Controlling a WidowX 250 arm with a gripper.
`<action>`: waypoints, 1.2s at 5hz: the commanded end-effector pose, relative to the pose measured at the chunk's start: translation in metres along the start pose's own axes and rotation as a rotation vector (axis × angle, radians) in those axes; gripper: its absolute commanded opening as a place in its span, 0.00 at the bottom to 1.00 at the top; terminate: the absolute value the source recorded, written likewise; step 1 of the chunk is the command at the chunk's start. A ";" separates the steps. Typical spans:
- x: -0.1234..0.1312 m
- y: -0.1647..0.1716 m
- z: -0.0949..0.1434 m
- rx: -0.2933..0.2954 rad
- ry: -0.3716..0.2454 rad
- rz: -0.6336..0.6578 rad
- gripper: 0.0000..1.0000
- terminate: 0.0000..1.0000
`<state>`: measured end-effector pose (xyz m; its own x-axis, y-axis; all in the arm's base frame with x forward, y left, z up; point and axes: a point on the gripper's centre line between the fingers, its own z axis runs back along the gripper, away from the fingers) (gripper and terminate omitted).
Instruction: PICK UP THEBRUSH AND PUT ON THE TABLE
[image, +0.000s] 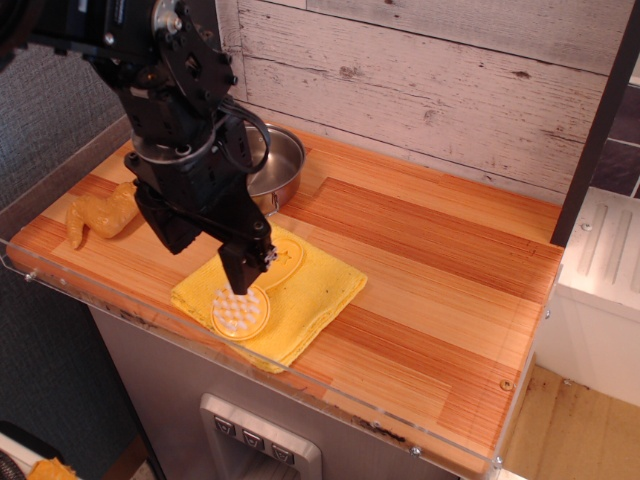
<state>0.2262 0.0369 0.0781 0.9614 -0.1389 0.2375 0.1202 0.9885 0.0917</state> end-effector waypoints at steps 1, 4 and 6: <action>0.013 -0.005 -0.010 0.062 0.082 0.095 1.00 0.00; 0.008 -0.007 -0.040 0.109 0.165 0.098 1.00 0.00; 0.001 -0.002 -0.055 0.070 0.209 0.136 1.00 0.00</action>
<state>0.2340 0.0341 0.0177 0.9997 0.0220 0.0104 -0.0232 0.9905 0.1358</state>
